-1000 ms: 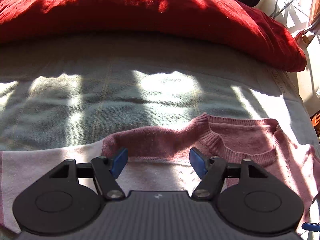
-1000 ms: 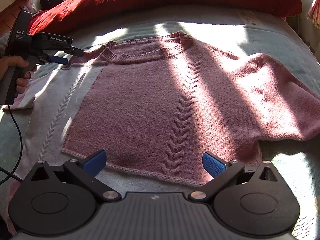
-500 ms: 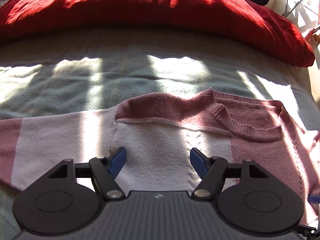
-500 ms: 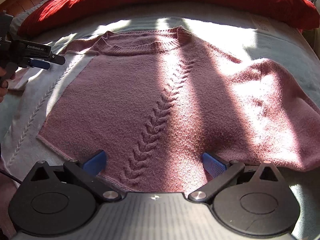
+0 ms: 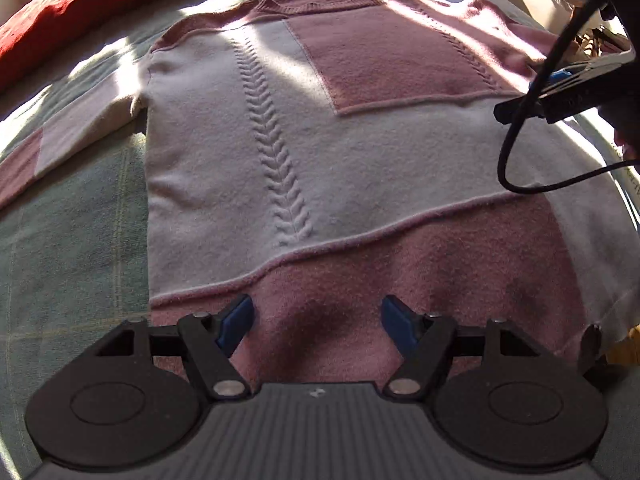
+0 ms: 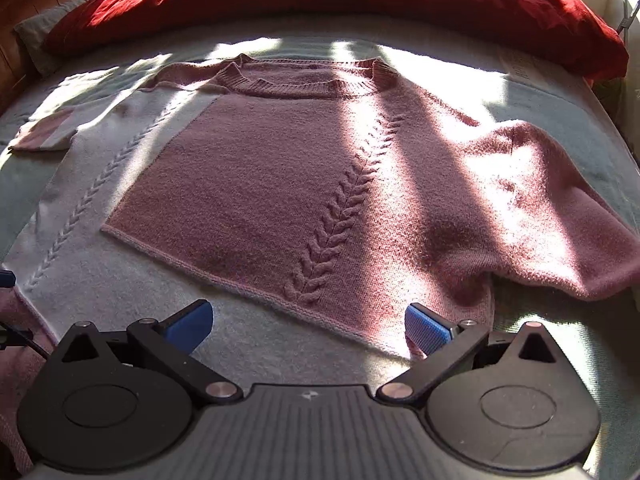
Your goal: Fold clothes
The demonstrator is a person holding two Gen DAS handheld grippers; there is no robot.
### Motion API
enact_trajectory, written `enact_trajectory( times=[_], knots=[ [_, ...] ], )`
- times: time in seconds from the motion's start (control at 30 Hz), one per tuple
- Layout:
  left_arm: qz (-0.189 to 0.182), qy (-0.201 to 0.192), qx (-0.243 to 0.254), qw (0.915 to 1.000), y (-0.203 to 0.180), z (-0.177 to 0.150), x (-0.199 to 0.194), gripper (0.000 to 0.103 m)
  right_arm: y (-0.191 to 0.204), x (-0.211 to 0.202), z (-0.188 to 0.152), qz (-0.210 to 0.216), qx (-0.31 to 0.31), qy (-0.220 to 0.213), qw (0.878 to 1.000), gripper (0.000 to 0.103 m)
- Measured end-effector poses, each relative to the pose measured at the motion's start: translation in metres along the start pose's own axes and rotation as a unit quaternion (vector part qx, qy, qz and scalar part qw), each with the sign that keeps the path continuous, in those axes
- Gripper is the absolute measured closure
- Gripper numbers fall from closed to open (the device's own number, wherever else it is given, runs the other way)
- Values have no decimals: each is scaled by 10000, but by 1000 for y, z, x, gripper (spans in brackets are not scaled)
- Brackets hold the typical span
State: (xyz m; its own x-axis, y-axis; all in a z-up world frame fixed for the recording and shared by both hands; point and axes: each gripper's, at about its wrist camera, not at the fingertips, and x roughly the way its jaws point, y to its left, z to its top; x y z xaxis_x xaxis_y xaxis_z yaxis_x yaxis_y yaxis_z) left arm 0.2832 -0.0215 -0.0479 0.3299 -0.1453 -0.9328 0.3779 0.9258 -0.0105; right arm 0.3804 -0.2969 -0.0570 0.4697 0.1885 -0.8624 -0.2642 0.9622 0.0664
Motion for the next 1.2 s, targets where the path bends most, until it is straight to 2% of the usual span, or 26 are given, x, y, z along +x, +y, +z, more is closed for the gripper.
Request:
enact_trajectory(
  times=[0.1,0.17,0.2,0.27,0.43,0.47,0.57,0.67,0.73,0.8,0.97,1.07,1.2],
  knots=[
    [-217,301,-448,9983,17,-31,-12,25,14,-10,-31,-108,-202,403,9989,0],
    [-317,327,-472,9978,25,-35,-20,25,25,-20,-49,-184,-306,635,9973,0],
    [-345,205,-393,9984,28,-32,-25,25,30,-26,-55,-201,-347,719,9966,0],
    [-410,-282,-222,9985,35,-20,-34,25,42,-39,-62,-229,-437,695,9964,0],
    [-668,-1064,135,9920,44,12,-16,25,85,-43,-49,-21,-895,176,9958,0],
    [-724,-1070,111,9916,46,17,-7,25,92,-40,-45,65,-991,81,9950,0],
    [-913,-917,-92,9915,58,17,12,25,107,-32,-47,292,-1231,151,9919,0],
    [-1062,-855,-297,9902,72,-1,15,25,104,-26,-78,351,-1002,893,9903,0],
    [-1055,-756,-251,9912,75,-8,7,25,101,-42,-101,224,-1081,906,9897,0],
    [-1068,-688,-212,9917,75,-3,-3,25,100,-50,-106,147,-1089,1234,9863,0],
    [-1128,-1086,26,9877,72,25,1,25,105,-57,-78,164,-879,918,9918,0],
    [-990,-968,70,9903,76,31,24,25,110,-45,-60,236,-967,635,9930,0],
    [-937,-1054,407,9892,86,15,21,25,92,-32,-81,284,-807,855,9927,0]
  ],
)
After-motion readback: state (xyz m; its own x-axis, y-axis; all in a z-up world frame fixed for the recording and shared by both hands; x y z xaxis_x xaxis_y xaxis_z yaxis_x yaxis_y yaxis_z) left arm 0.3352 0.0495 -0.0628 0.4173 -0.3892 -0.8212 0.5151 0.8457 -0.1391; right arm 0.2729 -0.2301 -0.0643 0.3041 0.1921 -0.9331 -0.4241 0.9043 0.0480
